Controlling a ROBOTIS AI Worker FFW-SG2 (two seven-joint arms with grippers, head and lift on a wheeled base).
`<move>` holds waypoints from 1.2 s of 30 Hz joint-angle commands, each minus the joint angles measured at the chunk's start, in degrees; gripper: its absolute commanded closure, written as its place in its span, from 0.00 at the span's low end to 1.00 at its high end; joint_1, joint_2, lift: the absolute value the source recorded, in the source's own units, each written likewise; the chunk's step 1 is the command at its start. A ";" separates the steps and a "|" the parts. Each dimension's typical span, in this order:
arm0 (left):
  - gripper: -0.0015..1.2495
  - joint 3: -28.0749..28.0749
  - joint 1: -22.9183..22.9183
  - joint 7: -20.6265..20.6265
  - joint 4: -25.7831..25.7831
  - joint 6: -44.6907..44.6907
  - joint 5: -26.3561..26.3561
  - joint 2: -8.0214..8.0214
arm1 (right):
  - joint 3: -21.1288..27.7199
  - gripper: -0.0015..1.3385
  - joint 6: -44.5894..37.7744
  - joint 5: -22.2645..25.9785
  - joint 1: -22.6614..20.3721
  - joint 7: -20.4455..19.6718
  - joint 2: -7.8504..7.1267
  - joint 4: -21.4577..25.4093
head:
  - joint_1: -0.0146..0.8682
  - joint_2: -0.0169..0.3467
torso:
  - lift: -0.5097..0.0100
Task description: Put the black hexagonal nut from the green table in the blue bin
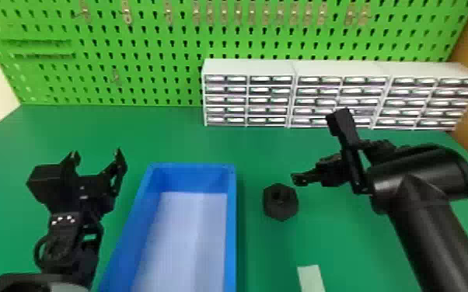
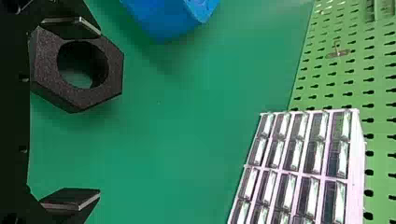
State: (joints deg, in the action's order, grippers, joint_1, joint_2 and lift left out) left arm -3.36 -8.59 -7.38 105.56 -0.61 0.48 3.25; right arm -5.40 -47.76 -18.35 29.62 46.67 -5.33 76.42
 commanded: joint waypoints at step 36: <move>0.37 1.34 1.65 0.00 -1.05 0.00 0.13 0.00 | -5.32 0.08 4.96 -0.73 8.26 -0.09 0.76 -16.83 | 0.76 0.20 | 0.80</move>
State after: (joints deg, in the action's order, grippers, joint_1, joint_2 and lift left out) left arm -2.10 -7.04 -7.38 104.58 -0.61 0.56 3.25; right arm -10.78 -42.91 -18.91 37.91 46.58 -4.79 60.03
